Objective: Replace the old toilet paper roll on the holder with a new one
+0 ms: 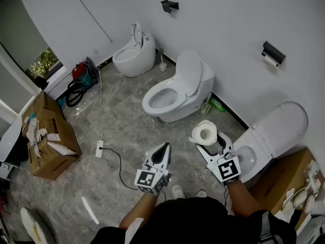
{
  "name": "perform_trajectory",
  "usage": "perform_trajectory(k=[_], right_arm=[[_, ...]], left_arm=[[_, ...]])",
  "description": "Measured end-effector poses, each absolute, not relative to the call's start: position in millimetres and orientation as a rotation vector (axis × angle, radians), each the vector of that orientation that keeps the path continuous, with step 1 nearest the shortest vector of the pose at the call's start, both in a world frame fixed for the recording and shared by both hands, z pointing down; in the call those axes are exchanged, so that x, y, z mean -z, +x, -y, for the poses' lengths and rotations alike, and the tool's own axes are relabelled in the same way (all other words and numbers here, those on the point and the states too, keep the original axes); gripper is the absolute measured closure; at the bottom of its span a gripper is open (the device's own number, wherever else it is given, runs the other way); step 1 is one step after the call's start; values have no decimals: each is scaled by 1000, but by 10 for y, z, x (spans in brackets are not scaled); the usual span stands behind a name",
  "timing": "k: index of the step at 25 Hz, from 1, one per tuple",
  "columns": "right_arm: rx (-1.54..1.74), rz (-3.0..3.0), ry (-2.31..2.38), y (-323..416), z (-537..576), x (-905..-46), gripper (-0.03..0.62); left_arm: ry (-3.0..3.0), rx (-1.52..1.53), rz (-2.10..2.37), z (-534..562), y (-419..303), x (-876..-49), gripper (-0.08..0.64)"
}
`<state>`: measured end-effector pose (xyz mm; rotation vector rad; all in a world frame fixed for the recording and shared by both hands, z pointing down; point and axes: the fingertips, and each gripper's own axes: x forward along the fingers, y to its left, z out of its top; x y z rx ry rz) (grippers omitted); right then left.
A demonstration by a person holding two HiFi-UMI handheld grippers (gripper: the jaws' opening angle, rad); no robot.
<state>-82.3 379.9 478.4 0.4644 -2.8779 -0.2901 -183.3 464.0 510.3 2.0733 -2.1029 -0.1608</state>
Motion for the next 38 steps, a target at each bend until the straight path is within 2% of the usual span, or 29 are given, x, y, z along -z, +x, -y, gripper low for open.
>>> perform_trajectory(k=[9,16,23,38], right_arm=[[339,2875,423,-814,-3899,-4804,322],[157,2973,542,-854,-3927,-4669,321],[142,2988,619,-874,-3852,-4608,321],[72,2951,683,-883,-2696,-4776,321]], left_arm=[[2067,156,2194,-4732,-1917,-4972,555],[2120,146,2216,-4771,-2009,-4827,555],[2172,105,2178,-4664,-2013,-4834,555],[2190,67,2144,-3515,-2113,-4950,555]])
